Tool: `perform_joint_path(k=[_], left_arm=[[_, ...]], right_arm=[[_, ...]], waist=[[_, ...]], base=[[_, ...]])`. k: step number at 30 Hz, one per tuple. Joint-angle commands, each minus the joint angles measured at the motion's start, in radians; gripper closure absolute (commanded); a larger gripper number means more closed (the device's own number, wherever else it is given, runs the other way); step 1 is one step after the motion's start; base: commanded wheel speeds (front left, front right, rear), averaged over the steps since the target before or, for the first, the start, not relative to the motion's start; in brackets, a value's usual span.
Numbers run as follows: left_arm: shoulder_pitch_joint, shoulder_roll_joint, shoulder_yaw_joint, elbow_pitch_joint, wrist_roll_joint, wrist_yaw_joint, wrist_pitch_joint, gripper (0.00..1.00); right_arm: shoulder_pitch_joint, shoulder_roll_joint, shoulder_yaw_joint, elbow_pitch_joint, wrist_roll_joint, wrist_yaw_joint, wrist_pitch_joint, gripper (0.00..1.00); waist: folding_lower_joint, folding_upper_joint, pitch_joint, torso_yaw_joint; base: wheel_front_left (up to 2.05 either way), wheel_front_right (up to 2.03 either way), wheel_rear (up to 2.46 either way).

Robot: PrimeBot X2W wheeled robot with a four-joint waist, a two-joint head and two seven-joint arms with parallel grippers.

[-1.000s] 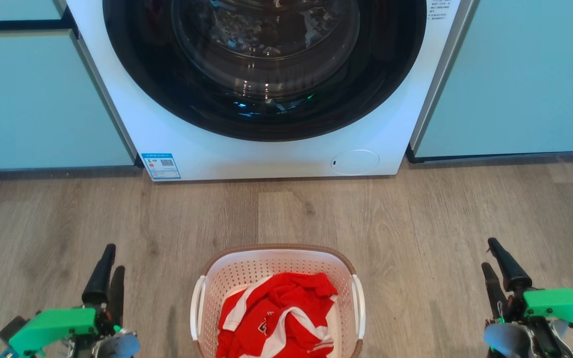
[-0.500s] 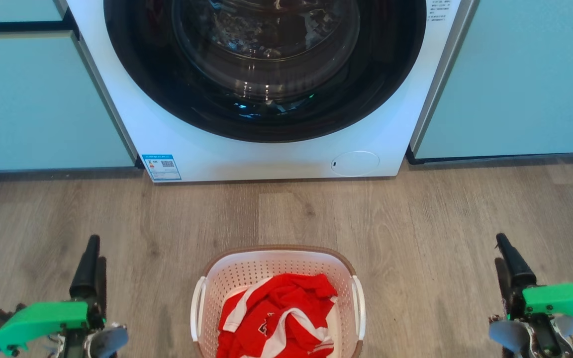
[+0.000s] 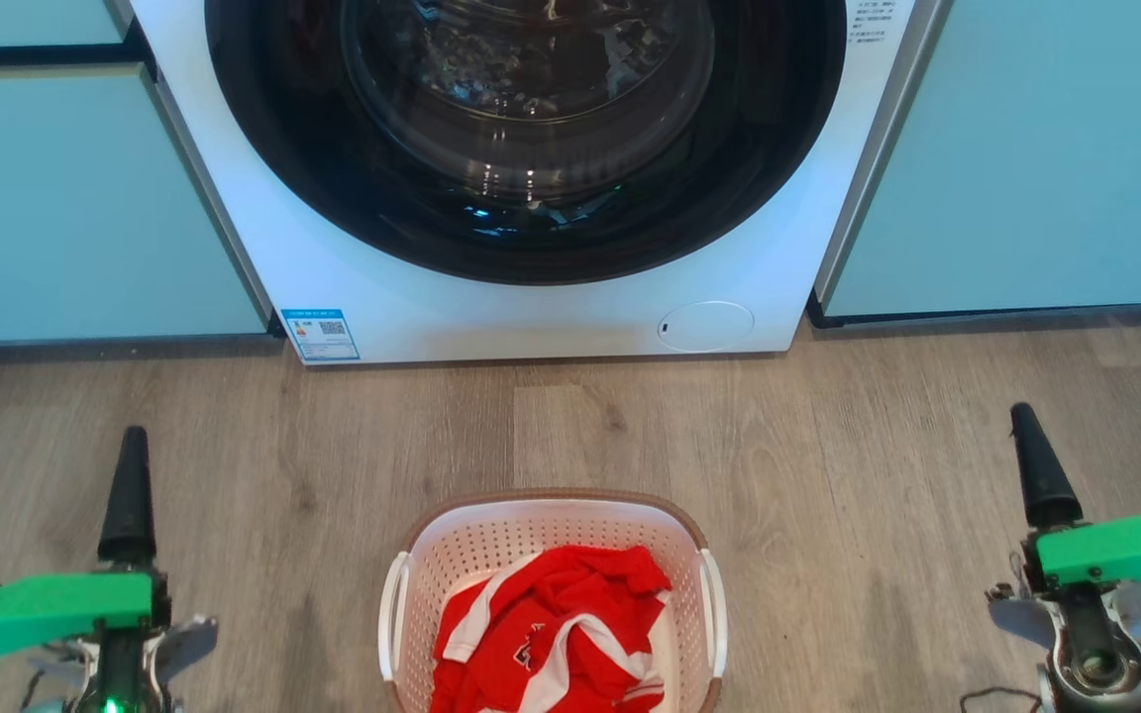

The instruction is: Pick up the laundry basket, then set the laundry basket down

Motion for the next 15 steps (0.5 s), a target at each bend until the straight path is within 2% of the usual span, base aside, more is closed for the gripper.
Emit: perform_joint_path(k=[1, 15], left_arm=[[-0.062, 0.009, 0.016, -0.054, 0.036, 0.012, -0.010, 0.00], [-0.075, 0.010, -0.048, -0.224, 0.352, 0.145, -0.051, 0.00]], right_arm=[[-0.068, -0.008, 0.009, -0.053, -0.043, 0.002, -0.014, 0.00], [-0.106, -0.009, 0.058, -0.171, -0.345, 0.003, -0.055, 0.00]], waist=[[0.0000, 0.0000, 0.001, 0.000], [0.0000, 0.0000, 0.008, 0.008]], base=[[0.00, 0.00, 0.00], [0.00, 0.00, 0.00]])
